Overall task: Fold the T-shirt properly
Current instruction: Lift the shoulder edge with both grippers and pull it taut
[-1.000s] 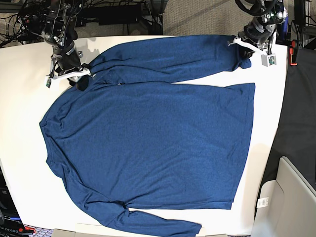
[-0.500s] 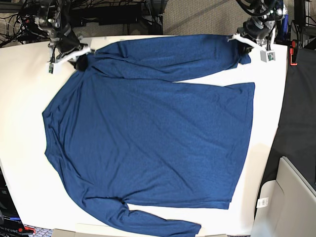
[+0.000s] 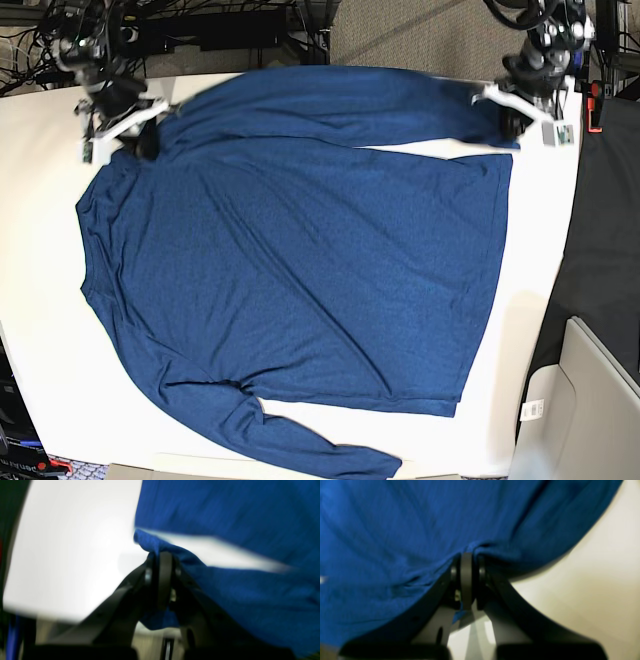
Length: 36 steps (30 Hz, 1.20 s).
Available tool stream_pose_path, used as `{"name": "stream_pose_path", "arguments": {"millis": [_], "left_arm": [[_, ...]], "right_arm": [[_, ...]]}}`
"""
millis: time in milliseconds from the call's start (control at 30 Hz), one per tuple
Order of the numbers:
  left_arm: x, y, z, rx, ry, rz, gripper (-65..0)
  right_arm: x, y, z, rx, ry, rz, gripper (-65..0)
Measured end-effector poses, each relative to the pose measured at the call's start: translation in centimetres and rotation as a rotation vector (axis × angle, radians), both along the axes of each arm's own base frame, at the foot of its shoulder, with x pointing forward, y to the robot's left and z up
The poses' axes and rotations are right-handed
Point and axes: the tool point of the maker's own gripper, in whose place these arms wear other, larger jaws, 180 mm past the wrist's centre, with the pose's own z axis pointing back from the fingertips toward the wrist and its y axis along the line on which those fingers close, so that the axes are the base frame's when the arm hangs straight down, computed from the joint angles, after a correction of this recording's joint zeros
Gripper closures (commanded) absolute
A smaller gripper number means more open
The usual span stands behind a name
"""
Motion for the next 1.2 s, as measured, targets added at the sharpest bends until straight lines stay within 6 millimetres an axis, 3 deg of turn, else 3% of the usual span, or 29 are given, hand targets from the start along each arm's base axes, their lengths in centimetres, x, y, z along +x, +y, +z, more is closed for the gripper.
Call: {"name": "stream_pose_path", "arguments": {"millis": [200,300,567,700,867,1100,1200], "left_arm": [[4.2,-0.2,2.5,-0.006,-0.12,-0.003,0.0],[7.0,-0.4,4.5,-0.013,-0.198,-0.004,-0.1],[11.3,-1.4,6.1,-0.082,-0.229,-0.002,-0.1],[11.3,-1.9,2.8,-0.15,-0.149,0.045,-0.1],[10.9,-3.4,-0.7,-0.197,-0.055,0.034,-1.2],[9.3,-3.2,-2.2,-0.197,0.065,0.014,-21.3],[8.7,-2.5,-1.4,-0.168,0.076,0.003,-28.4]], "right_arm": [[4.0,-1.3,2.7,-0.007,-0.114,-0.034,-0.3],[5.5,-1.8,2.3,0.009,-0.117,-0.047,-0.3],[9.1,-2.7,1.6,0.056,-0.127,-0.082,-0.4],[10.4,-2.7,1.3,0.081,-0.13,-0.094,-0.4],[10.2,-2.2,0.3,0.109,-0.109,-0.106,-0.4],[9.4,-1.8,-0.5,0.121,-0.087,-0.107,-0.4],[9.0,-1.9,-0.7,0.116,-0.077,-0.108,-0.4]]}}
